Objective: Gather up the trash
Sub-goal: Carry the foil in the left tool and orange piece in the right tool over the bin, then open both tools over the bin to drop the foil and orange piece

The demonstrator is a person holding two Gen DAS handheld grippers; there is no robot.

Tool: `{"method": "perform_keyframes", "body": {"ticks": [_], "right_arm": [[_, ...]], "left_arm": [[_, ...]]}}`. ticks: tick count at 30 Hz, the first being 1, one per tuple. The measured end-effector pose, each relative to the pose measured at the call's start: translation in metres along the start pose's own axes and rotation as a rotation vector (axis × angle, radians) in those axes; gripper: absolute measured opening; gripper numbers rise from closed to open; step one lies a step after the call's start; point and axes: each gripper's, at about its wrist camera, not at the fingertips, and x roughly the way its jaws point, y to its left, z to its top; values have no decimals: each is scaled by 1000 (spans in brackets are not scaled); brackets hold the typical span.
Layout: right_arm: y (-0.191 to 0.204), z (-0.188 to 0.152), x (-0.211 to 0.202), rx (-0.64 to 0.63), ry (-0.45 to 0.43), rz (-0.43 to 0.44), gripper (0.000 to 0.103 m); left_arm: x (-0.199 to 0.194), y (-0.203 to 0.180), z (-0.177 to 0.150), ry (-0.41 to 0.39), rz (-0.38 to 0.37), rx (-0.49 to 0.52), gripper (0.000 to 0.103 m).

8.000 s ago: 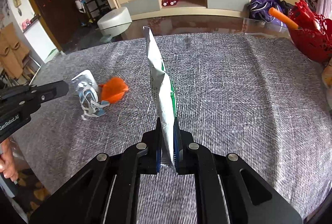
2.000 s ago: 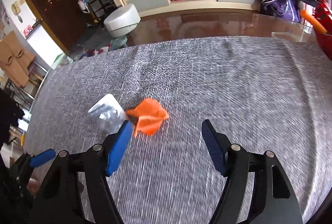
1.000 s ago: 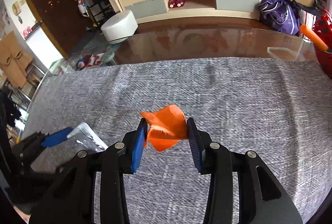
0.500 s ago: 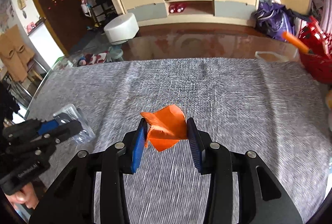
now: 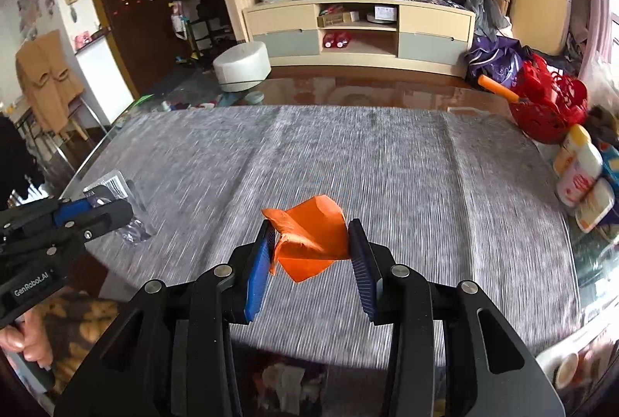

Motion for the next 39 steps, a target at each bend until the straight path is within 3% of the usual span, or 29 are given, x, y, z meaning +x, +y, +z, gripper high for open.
{"method": "perform_keyframes", "body": {"ticks": [11,24,32,39], "right_arm": [[13,-85,-23,19,41,17,40],[19,-163,13,96,167,55,40],[16,-203,59,132,275,45,40],[15,-214,82,145,346,47,41]], "left_arm": [[-22,-26,-91,54,-12,22,20],[24,-12,-189,214,-38,-38,21],[63,-12,-224,319,-47,-57,21],[85,-18,-241,383,-73,-47,21]]}}
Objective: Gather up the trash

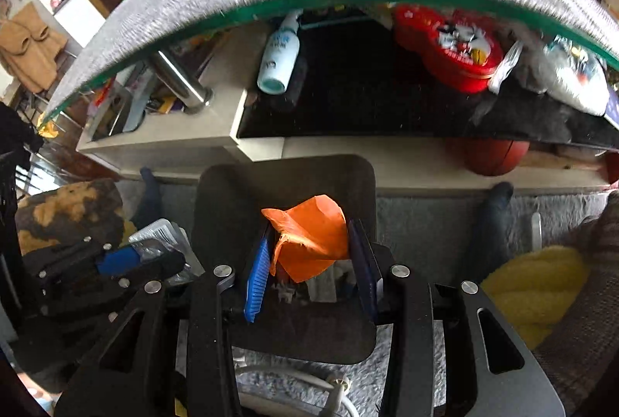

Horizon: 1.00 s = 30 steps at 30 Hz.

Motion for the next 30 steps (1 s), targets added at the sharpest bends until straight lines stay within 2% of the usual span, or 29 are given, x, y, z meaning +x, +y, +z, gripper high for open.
{"method": "perform_keyframes", "body": {"ticks": [3,5,7,9,13,15,17,19,23,27,30], "right_arm": [[-1,1,4,9,9,2,43],[-2,3,4,21,10,7,44],[-4,5,4,29,6,5,45],[-6,8,2,43,-5,-2,57],[-11,13,-8,58,-33,-9,66],[-14,16,-18,64,-61,-19,86],[-16,20,-32,66,-103,-33,98],[-17,25,-48,63,-144,-44,99],[-18,36,-86,60,-238,-52,100],[-12,46,-138,52,-389,-75,100],[-3,58,-169,21,-477,-135,100]], "left_arm": [[5,-1,-1,11,-12,2,21],[6,0,0,18,-14,-1,28],[4,0,1,11,-5,3,42],[2,1,2,3,9,8,46],[-9,6,6,-25,32,-6,65],[-19,9,9,-49,46,-15,74],[-33,12,13,-85,62,-23,82],[-53,17,18,-143,93,-35,94],[-88,23,29,-230,115,-55,95],[-130,23,43,-341,151,-60,95],[-164,17,55,-442,176,-34,95]]}}
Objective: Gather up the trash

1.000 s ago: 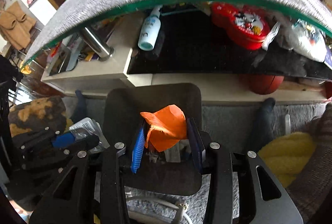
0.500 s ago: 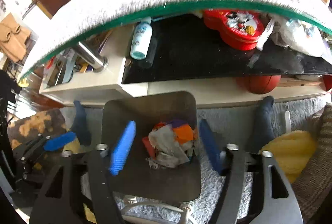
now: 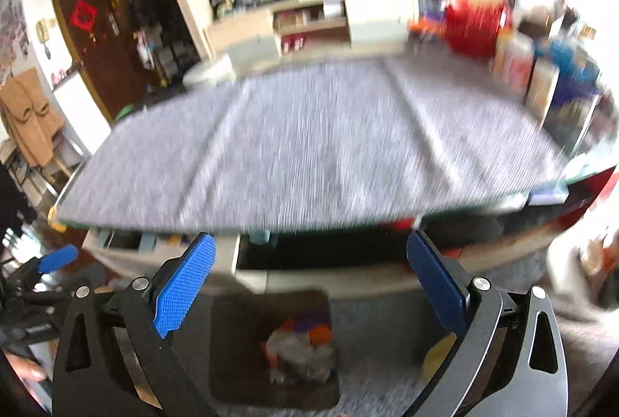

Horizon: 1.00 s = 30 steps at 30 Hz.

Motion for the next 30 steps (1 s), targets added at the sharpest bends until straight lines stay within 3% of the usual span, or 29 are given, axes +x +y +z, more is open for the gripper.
{"method": "perform_keyframes", "body": {"ticks": [6,10,13,19,23,30], "right_arm": [[21,41,-38,-75,-164,-62,100],[22,48,-52,-66,-195,-72,100],[24,47,-63,-57,-207,-73,100],[28,44,-84,-64,-276,-120,100],[34,40,-95,-77,-314,-131,100],[40,38,-96,-84,-317,-111,100]], "left_arm": [[-47,-12,45,-170,44,45,95],[-69,-16,60,-231,32,19,95],[-84,-19,61,-275,80,32,95],[-96,-20,58,-302,71,7,95],[-102,-18,55,-321,105,3,95],[-106,-21,53,-333,110,16,95]]}}
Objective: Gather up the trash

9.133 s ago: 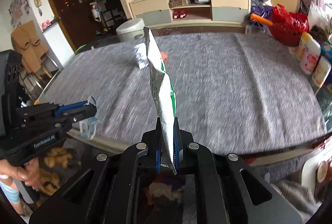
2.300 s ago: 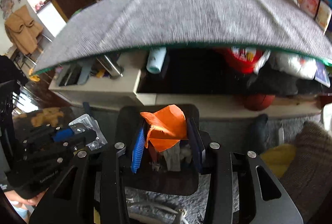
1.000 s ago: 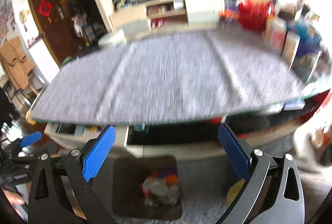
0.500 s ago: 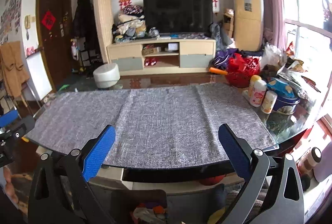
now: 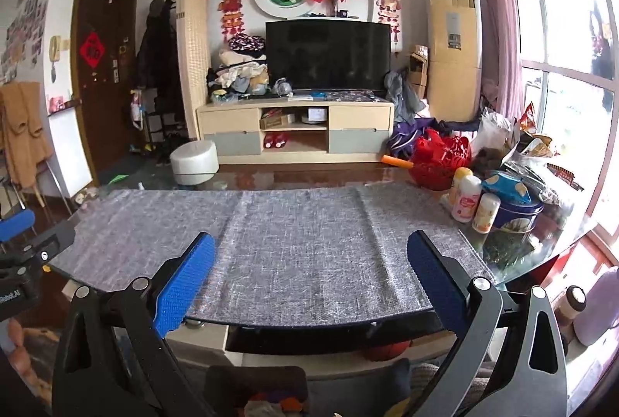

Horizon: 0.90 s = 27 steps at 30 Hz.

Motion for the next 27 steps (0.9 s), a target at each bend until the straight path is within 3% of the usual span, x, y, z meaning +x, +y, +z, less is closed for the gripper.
{"method": "perform_keyframes", "body": {"ticks": [18,27], "right_arm": [[7,8,-12,0,-36,-2,100],[8,7,-15,-6,-41,-5,100]], "left_arm": [[-19,0,10,-51,-17,-12,95],[-18,1,6,-32,-18,-8,95]]}}
